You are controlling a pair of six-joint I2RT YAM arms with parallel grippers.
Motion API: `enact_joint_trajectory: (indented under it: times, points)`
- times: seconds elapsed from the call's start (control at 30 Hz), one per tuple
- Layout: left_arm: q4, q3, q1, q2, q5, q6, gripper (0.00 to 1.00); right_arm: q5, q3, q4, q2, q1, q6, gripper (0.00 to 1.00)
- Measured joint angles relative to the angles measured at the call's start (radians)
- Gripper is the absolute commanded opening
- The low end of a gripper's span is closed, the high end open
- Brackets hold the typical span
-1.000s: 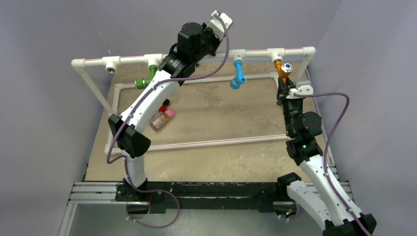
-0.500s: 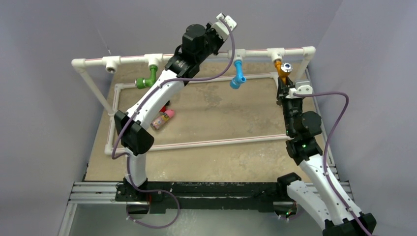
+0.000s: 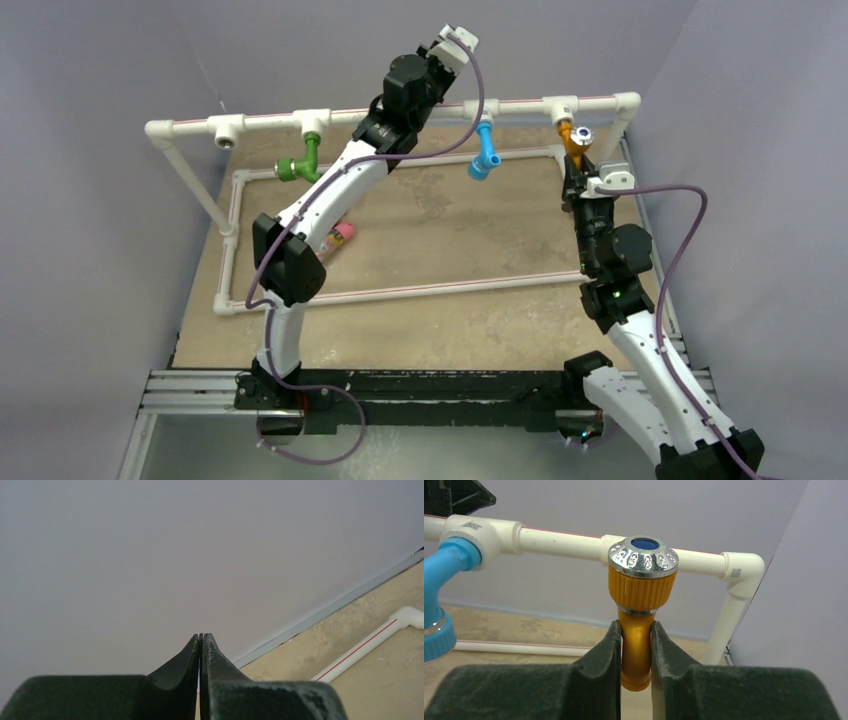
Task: Install the water faucets
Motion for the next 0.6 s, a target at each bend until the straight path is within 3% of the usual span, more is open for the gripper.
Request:
enact_joint_trajectory:
  times: [0.6]
  points:
    - [-0.002,-0.182,0.009,-0.129,0.19,0.056,0.0,-0.01,0.0,0.0,0.016,0.006,0.009,0.0]
